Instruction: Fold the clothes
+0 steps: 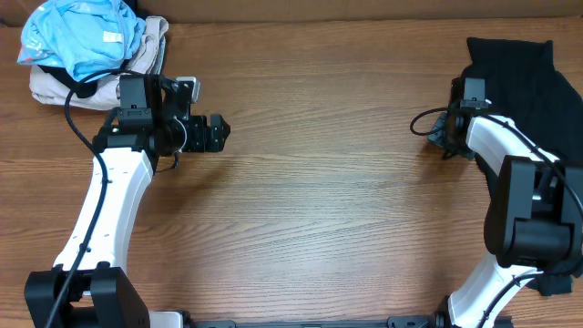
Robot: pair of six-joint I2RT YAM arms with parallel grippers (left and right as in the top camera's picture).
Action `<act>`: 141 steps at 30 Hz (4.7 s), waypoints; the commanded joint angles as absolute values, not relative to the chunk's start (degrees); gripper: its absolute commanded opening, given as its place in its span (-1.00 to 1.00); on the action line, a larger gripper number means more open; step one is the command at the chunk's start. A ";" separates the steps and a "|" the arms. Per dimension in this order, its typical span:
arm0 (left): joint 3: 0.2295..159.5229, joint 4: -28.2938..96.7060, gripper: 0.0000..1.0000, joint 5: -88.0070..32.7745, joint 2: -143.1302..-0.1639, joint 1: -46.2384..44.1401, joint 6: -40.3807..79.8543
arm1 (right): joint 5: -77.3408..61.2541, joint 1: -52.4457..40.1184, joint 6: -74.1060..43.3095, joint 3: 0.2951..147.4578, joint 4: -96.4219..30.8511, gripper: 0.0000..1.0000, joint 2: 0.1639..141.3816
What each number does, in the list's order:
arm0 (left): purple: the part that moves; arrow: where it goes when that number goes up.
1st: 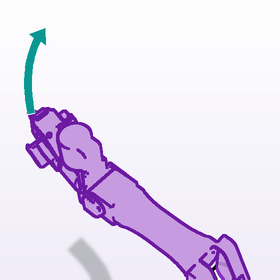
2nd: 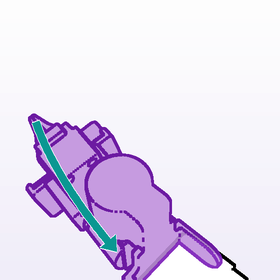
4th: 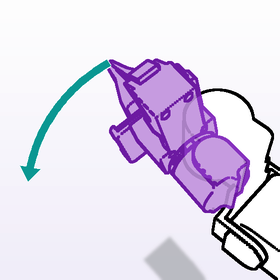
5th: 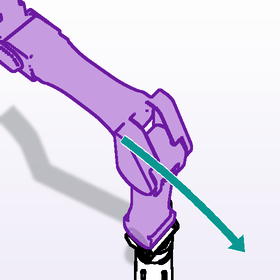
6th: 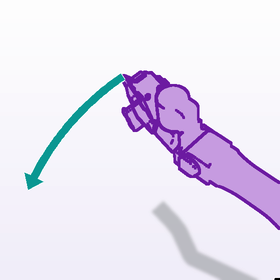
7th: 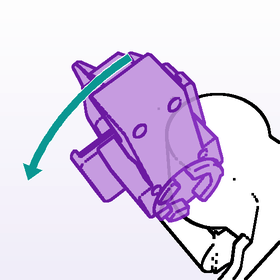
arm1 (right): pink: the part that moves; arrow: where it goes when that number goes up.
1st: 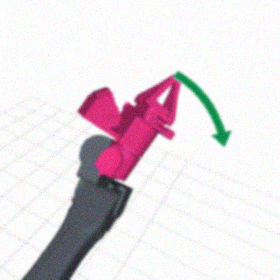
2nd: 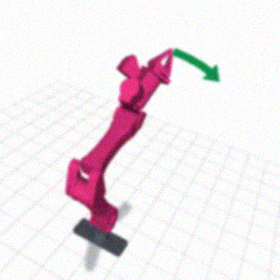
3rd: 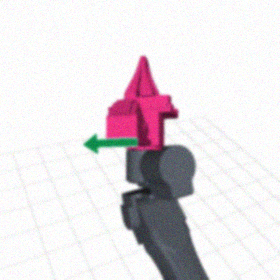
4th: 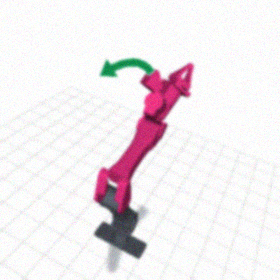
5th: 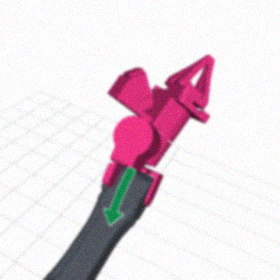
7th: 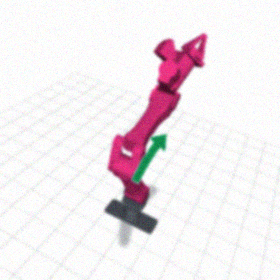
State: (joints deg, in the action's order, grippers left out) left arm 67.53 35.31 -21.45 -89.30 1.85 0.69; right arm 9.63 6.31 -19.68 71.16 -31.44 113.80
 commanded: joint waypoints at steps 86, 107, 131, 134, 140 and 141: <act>73.63 50.13 0.95 -14.61 -98.78 -19.31 -8.14 | -2.59 -0.23 -12.97 92.82 -37.76 -0.92 125.73; 73.63 50.24 1.00 -13.56 -98.91 -19.31 -8.10 | -2.59 0.47 -10.44 123.15 -40.99 1.00 124.29; 72.75 61.45 0.97 -2.61 -97.58 -18.83 12.91 | 5.02 -9.72 -33.39 118.85 -97.03 1.00 87.13; 69.47 60.10 0.96 -2.61 -97.58 -18.81 12.86 | 4.32 -11.94 -36.21 110.93 -97.01 1.00 80.93; 60.58 54.72 0.93 -5.85 -97.60 -18.81 11.79 | 4.21 -14.50 -40.56 96.20 -95.50 1.00 73.71; 59.37 53.39 0.91 -5.85 -97.60 -18.81 11.81 | 4.14 -14.96 -40.80 94.26 -94.76 1.00 72.93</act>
